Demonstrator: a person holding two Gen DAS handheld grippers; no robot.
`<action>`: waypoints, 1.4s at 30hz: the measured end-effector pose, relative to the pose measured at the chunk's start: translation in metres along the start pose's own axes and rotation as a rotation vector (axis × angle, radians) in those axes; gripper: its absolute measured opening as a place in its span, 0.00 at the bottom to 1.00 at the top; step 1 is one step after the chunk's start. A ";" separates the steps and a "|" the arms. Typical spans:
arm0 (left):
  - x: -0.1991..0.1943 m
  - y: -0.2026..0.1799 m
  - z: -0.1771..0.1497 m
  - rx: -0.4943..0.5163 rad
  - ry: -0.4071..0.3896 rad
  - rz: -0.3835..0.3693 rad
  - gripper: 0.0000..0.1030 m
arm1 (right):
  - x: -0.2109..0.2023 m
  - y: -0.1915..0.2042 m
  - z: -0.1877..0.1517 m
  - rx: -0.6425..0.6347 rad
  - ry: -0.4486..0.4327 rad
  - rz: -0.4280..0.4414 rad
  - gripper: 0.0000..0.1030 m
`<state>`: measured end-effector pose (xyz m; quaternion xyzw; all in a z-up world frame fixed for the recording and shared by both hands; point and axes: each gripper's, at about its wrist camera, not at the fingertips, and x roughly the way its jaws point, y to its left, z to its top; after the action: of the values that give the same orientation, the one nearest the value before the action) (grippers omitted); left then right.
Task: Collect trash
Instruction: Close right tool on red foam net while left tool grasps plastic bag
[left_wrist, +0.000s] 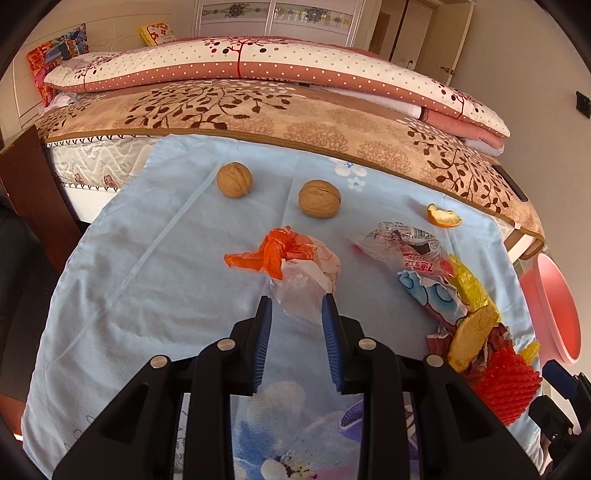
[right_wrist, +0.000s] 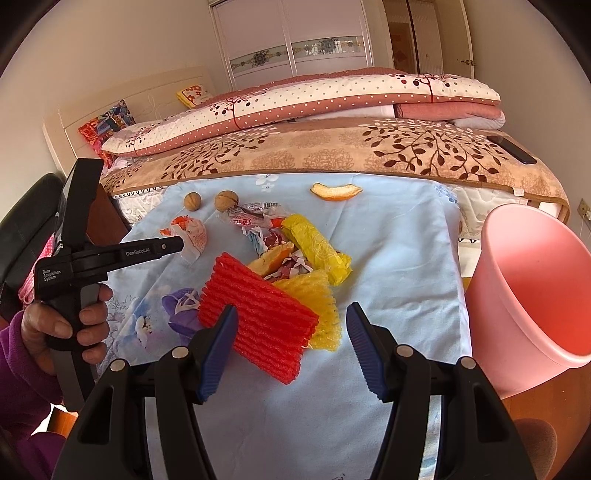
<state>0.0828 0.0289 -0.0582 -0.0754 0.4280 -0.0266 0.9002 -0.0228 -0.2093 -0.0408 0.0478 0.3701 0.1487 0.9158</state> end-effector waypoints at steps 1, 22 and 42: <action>0.001 0.000 0.000 0.002 -0.002 -0.001 0.27 | 0.001 -0.001 0.000 0.005 0.004 0.004 0.58; -0.012 0.000 0.001 0.015 -0.052 -0.047 0.01 | 0.003 0.007 0.000 -0.015 0.025 0.103 0.09; -0.040 0.017 0.004 -0.063 -0.088 -0.095 0.46 | -0.027 0.004 0.007 -0.001 -0.068 0.110 0.09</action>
<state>0.0603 0.0505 -0.0276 -0.1250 0.3845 -0.0523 0.9131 -0.0368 -0.2140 -0.0169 0.0725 0.3357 0.1971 0.9183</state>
